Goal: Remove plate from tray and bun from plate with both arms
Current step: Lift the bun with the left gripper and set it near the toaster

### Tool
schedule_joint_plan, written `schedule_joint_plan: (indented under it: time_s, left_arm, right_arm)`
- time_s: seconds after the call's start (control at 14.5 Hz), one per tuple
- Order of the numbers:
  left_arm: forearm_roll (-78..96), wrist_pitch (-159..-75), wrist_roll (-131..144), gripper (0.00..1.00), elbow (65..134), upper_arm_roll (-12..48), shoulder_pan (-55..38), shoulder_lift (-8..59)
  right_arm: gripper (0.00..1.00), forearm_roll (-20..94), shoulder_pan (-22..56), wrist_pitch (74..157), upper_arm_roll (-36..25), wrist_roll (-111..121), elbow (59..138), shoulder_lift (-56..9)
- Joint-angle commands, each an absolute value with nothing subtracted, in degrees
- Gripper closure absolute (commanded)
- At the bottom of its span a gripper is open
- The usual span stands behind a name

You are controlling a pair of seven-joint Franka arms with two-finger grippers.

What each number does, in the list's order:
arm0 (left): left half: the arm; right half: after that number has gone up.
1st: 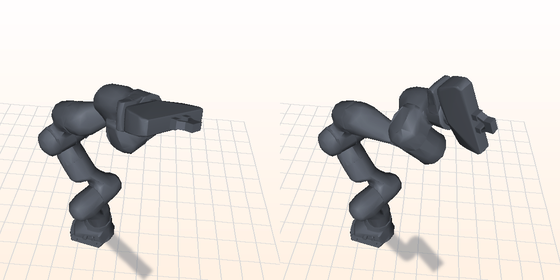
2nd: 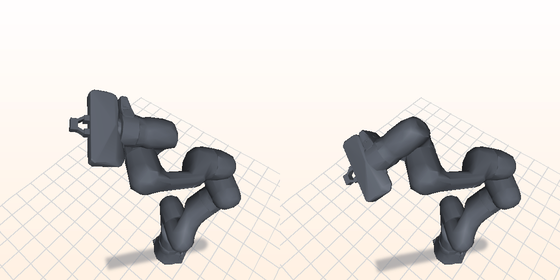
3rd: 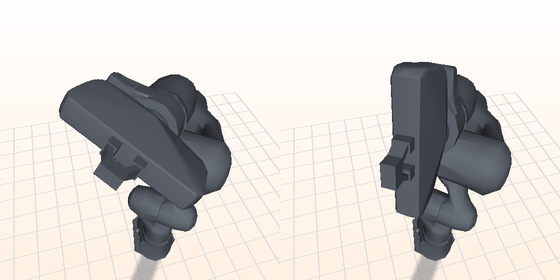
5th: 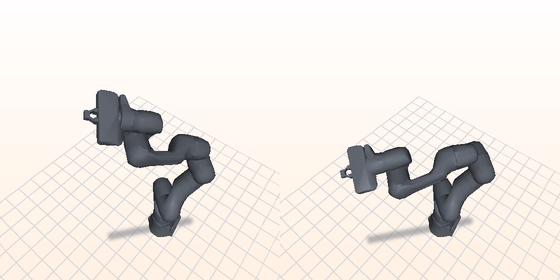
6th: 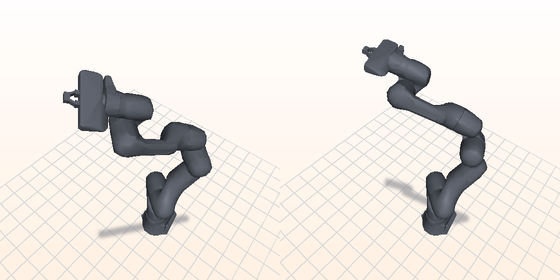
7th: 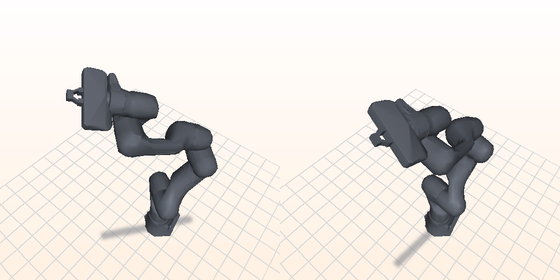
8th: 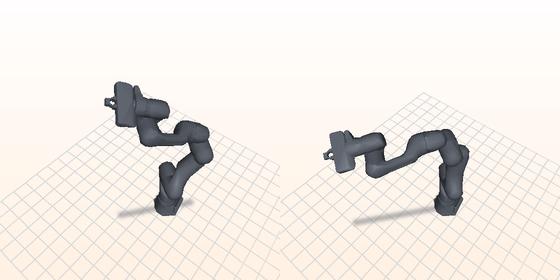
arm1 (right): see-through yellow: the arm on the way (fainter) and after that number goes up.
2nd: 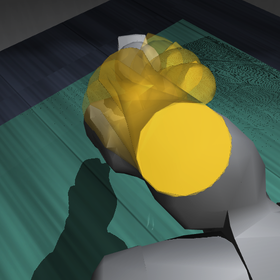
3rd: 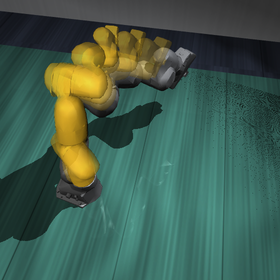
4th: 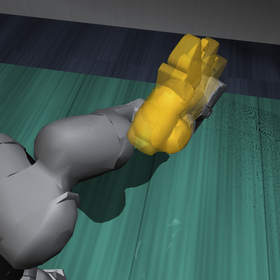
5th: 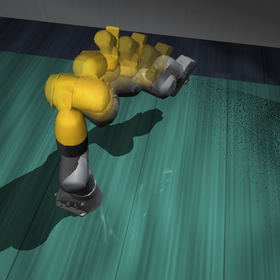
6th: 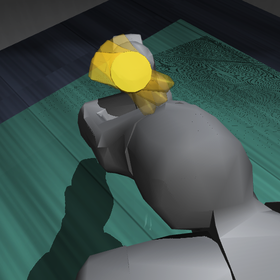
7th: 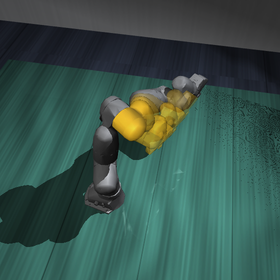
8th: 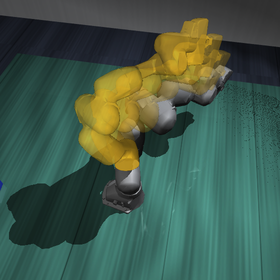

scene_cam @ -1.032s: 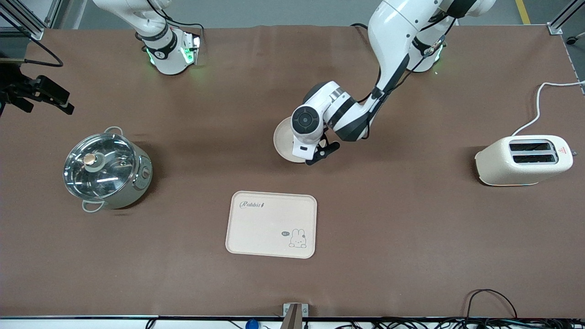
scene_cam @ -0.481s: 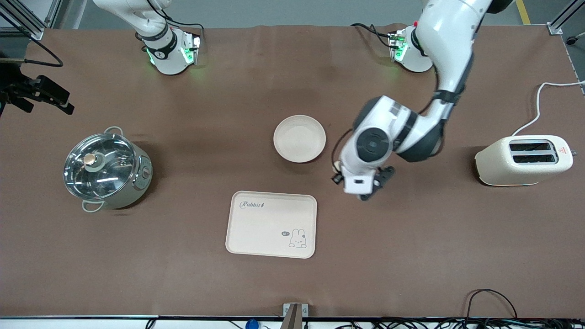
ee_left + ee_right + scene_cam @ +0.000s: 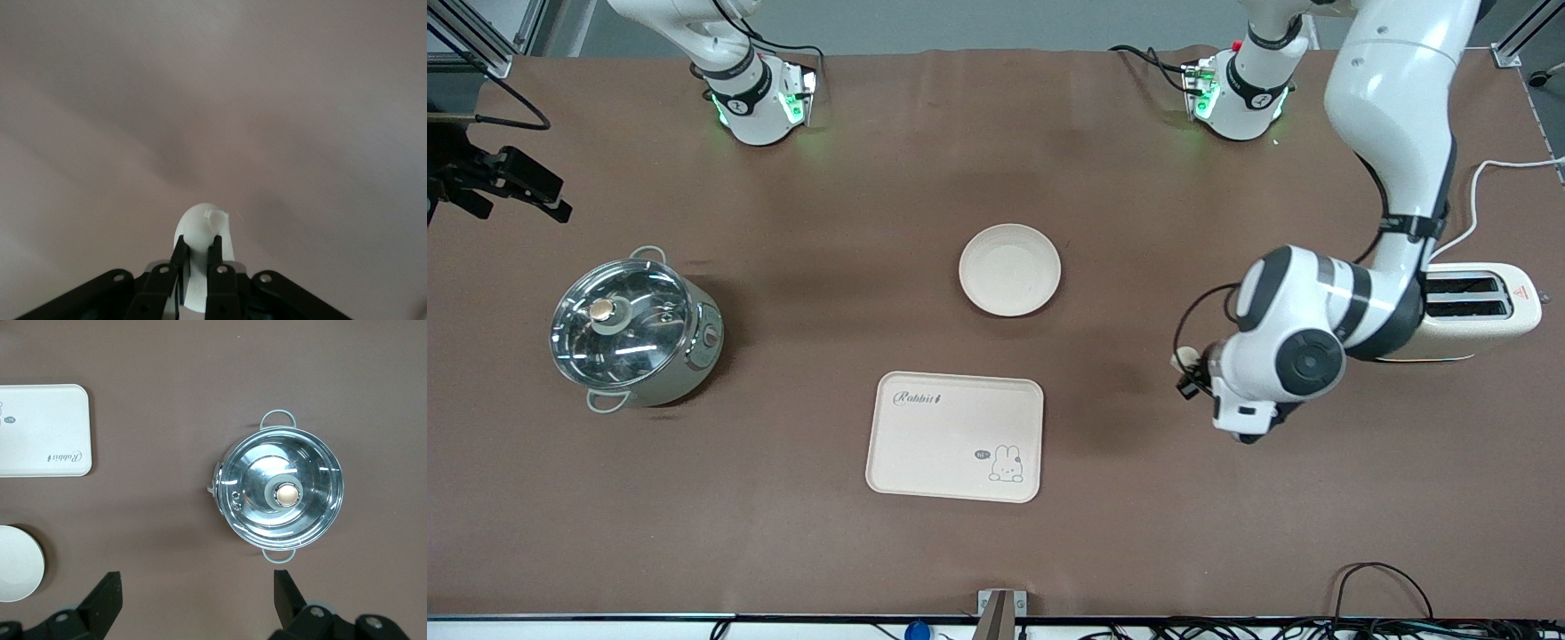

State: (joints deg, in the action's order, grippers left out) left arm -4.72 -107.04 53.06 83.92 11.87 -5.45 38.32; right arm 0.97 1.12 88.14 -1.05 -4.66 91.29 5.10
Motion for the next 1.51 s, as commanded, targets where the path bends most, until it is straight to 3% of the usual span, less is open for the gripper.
schedule_joint_plan:
  time_s: [0.0, 0.21, 0.34, 0.62, 0.89, 1.44]
  left_arm:
    - [-7.55, -110.72, 47.83, 0.81, 83.06, 12.48, -2.30, 42.26]
    - [-9.14, -114.25, 43.16, 0.61, 83.14, 12.48, 0.26, 44.91]
    - [-9.23, -114.35, 43.15, 0.00, 83.06, 12.48, -0.09, 44.65]
    - [-11.69, -113.73, 43.33, 0.00, 82.79, 12.83, 0.09, 40.62]
    - [-11.25, -112.60, 39.83, 0.00, 82.88, 13.45, 0.09, 30.09]
    - [-8.54, -101.88, 28.76, 0.00, 82.79, 14.68, 0.61, 12.85]
  right_arm:
    - [0.00, 1.23, 0.26, 87.63, -0.44, -4.22, 91.49, 5.80]
    - [0.00, 1.23, 0.26, 87.63, -0.35, -4.22, 91.49, 5.71]
    - [0.00, 1.23, 0.35, 87.63, -0.35, -4.22, 91.49, 5.71]
    - [0.00, 1.23, 0.26, 87.63, -0.35, -4.22, 91.49, 5.80]
    - [0.00, 1.23, 0.35, 87.63, -0.35, -4.22, 91.49, 5.80]
    - [0.00, 0.79, 0.70, 90.34, -0.26, -3.17, 92.37, 5.80]
